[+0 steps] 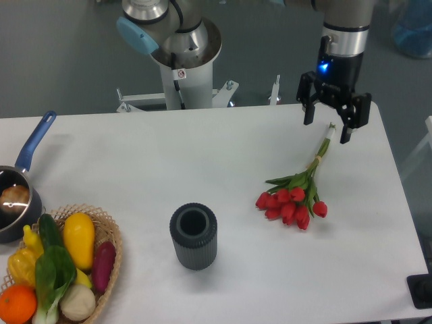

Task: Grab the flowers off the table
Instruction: 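Open the gripper above the green stems of the red tulips, then lower the open gripper down onto the tulip stems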

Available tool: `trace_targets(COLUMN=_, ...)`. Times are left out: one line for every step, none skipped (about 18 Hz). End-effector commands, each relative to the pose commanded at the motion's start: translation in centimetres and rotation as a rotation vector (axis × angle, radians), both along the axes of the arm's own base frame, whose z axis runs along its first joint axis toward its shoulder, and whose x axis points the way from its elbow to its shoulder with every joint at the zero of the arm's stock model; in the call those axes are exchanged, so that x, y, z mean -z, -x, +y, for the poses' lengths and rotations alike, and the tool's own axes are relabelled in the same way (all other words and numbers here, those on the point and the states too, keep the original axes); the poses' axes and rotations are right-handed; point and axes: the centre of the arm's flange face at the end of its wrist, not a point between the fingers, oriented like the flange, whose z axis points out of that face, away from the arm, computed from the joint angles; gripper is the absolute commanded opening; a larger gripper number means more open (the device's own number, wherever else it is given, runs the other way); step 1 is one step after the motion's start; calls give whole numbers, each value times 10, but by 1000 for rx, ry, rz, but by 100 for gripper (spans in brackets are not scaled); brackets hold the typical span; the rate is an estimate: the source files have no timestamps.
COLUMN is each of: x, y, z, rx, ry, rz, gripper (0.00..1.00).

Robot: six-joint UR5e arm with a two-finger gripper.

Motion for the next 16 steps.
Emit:
trace_targets(x=1, y=-1, z=0, rx=-2, ry=1, rz=0, gripper=100)
trace_targets(x=1, y=-1, z=0, rx=0, ry=1, rz=3, gripper=100)
trace_targets(x=1, y=-2, z=0, rx=1, ry=1, rz=3, gripper=100)
trace_targets(x=3, y=-2, z=-1, rx=0, ry=2, rz=-3, gripper=100)
trace_targets(x=4, y=-2, z=-1, rx=-2, ry=2, rz=-5, gripper=100)
trace_targets(x=6, y=-3, z=1, rx=-10, ry=1, rz=-13, gripper=100)
trace_targets(x=5, y=-2, z=2, rx=-34, ry=-4, rz=-22, gripper=100)
trace_targets(x=2, y=0, z=3, rx=-72, ry=-13, rz=-37, gripper=100)
trace_targets(x=-4, y=2, z=6, rx=-113, ry=-27, rz=-48, gripper=100)
trace_targets(x=-3, y=5, z=12, rx=-132, ry=-32, rz=-64, gripper=100)
trace_targets(x=2, y=2, z=26, rx=-125, ry=-30, rz=-81, gripper=100)
trace_targets(x=4, y=0, z=31, rx=-139, ry=-29, rz=-98, gripper=100)
trace_targets(x=9, y=1, z=32, rx=-164, ry=-35, rz=-118, gripper=100)
trace_targets(x=13, y=4, z=31, rx=-174, ry=-35, rz=-129, gripper=100)
trace_targets(x=13, y=6, z=30, rx=-176, ry=-35, rz=-128, gripper=100)
trace_targets(x=15, y=6, z=28, rx=-182, ry=-36, rz=-135, gripper=100)
